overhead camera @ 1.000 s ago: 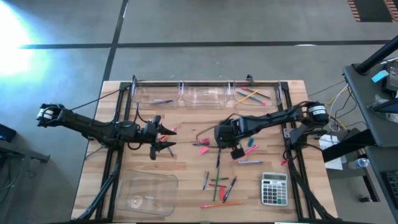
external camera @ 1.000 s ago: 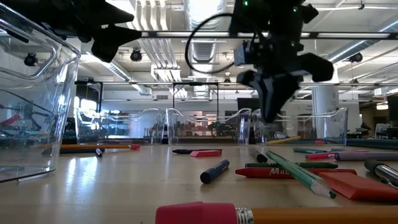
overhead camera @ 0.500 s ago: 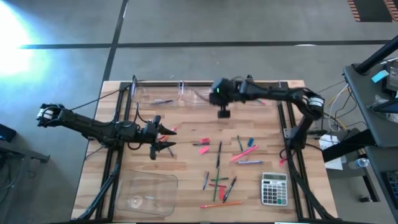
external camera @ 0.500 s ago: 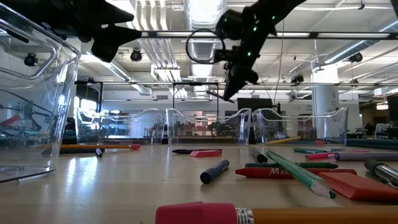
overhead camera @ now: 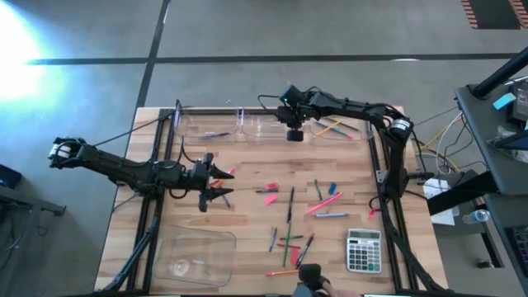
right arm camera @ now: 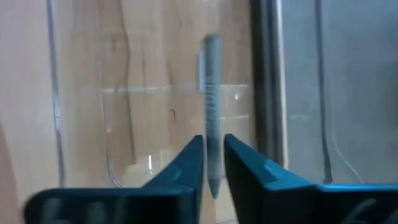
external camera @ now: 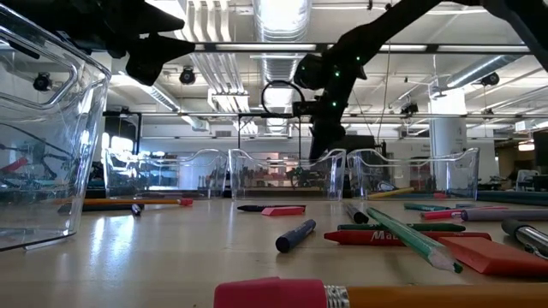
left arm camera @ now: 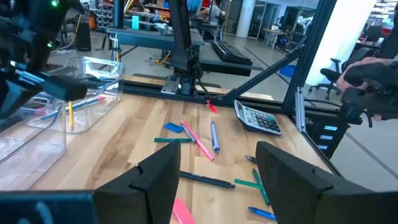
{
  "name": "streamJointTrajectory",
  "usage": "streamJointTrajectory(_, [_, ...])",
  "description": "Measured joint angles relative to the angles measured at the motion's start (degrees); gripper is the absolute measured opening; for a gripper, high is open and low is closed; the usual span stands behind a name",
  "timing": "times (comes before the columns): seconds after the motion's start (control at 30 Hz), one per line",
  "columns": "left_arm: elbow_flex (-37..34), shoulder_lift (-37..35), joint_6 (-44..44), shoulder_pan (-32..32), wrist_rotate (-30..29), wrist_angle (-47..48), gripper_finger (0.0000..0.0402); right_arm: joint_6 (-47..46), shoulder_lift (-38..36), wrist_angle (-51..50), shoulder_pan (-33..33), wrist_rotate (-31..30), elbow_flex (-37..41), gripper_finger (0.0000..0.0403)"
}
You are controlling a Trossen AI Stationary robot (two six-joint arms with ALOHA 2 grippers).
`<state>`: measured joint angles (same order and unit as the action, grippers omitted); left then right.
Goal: Sort crayons/erasers/pens/pencils in bins
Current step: Put the gray crayon into the top middle transparent bin, then put the blue crayon into the top middle transparent bin
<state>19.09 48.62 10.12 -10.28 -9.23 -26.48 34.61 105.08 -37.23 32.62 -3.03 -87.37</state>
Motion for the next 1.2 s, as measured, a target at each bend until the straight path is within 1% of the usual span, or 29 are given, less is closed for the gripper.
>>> streamJointTrajectory(0.07, [0.0,0.0,-0.01,0.0,0.0,0.0,0.0196,-0.04,-0.22,0.06,-0.08,-0.27,-0.06,0.009])
streamJointTrajectory(0.2, [0.0,0.0,-0.01,0.0,0.0,0.02,0.0196,-2.26,-2.09,-0.36,-0.41,-3.15,-0.15,0.0144])
streamJointTrajectory(0.27, [0.0,0.0,-0.01,0.0,0.0,0.05,0.0196,-4.22,-3.4,-2.34,-0.91,-3.17,-0.17,0.0161])
streamJointTrajectory(0.33, [0.0,0.0,-0.01,0.02,0.02,0.05,0.0196,-6.97,-5.22,-4.96,-2.08,-2.86,-0.17,0.0169])
streamJointTrajectory(0.5, [0.0,0.0,0.01,0.04,0.02,0.09,0.0196,-12.54,-9.45,-14.2,-6.18,1.38,-0.05,0.0163])
streamJointTrajectory(0.63, [0.0,0.0,0.06,0.04,0.01,0.11,0.0196,-16.45,-11.73,-20.11,-11.56,2.02,0.38,0.0151])
streamJointTrajectory(0.8, [0.0,0.32,1.47,0.02,0.02,0.67,0.0196,-18.7,-14.06,-21.28,-19.34,2.1,3.27,0.0137])
streamJointTrajectory(0.87, [0.43,1.57,2.06,0.02,-0.09,3.58,0.0196,-18.26,-15.3,-21.11,-22.14,3.57,5.28,0.0133])
streamJointTrajectory(0.93, [1.82,3.38,4.01,-0.02,-1.22,9.74,0.0195,-18.29,-17.19,-19.19,-24.26,9.03,7.98,0.0129])
streamJointTrajectory(1.0, [4.21,5.59,4.62,-0.02,-2.63,15.87,0.0192,-19.63,-20.32,-13.53,-25.47,14.76,11.68,0.0123])
streamJointTrajectory(1.03, [5.43,6.55,4.99,-0.01,-3.04,18.62,0.0189,-20.7,-22.18,-10.33,-25.94,16.15,13.74,0.012])
streamJointTrajectory(1.2, [10.82,11.73,6.07,-0.02,-3.04,26.69,0.0176,-26.8,-32.15,3.08,-27.67,16.96,25.01,0.0105])
